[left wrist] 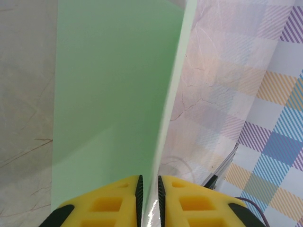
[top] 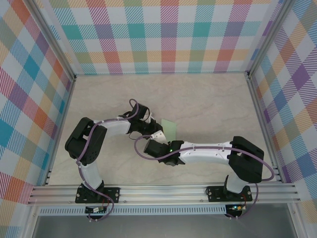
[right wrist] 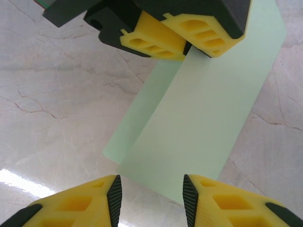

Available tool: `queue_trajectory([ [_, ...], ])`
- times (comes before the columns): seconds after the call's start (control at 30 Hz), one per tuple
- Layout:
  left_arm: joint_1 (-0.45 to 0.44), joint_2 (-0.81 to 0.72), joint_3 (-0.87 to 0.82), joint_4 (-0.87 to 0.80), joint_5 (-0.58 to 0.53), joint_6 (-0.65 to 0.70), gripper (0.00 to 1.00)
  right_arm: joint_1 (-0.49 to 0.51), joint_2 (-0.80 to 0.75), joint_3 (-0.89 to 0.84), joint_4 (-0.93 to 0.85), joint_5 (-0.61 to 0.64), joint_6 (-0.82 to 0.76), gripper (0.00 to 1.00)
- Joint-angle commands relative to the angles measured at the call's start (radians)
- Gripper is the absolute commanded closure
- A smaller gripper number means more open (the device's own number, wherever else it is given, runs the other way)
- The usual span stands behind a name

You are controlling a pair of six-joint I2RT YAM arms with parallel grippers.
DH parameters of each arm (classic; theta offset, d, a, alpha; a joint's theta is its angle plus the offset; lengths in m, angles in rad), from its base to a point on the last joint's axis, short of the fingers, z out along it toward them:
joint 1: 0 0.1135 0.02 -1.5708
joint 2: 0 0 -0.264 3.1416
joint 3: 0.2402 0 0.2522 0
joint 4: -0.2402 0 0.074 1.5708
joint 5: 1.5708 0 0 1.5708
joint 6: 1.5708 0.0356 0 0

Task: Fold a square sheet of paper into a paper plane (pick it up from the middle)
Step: Fold the triangle a second time at the center of the table.

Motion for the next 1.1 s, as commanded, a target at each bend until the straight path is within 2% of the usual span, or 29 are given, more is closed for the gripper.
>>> queue_trajectory([
  [0.0,-0.01,0.016,0.028,-0.038,0.005,-0.009,0.84,-0.002,-0.002,0.056,-0.02,-0.065,-0.048,0.51],
  [0.1,-0.01,0.015,0.031,-0.043,0.002,-0.008,0.84,0.008,-0.005,0.079,-0.03,-0.087,-0.073,0.4],
  [0.43,-0.011,0.013,0.036,-0.048,0.016,-0.005,0.85,0.024,0.125,0.142,-0.095,-0.01,-0.036,0.37],
  [0.63,-0.011,0.011,0.032,-0.045,0.019,-0.005,0.85,0.025,0.175,0.153,-0.141,0.084,0.02,0.36],
  [0.87,-0.013,0.01,0.032,-0.05,0.018,-0.004,0.85,0.026,0.166,0.143,-0.162,0.119,0.047,0.44],
  [0.97,-0.014,0.011,0.032,-0.052,0.016,-0.004,0.85,0.027,0.151,0.132,-0.164,0.118,0.051,0.54],
  [1.07,-0.014,0.011,0.033,-0.055,0.011,-0.004,0.85,0.027,0.135,0.119,-0.164,0.145,0.052,0.6],
])
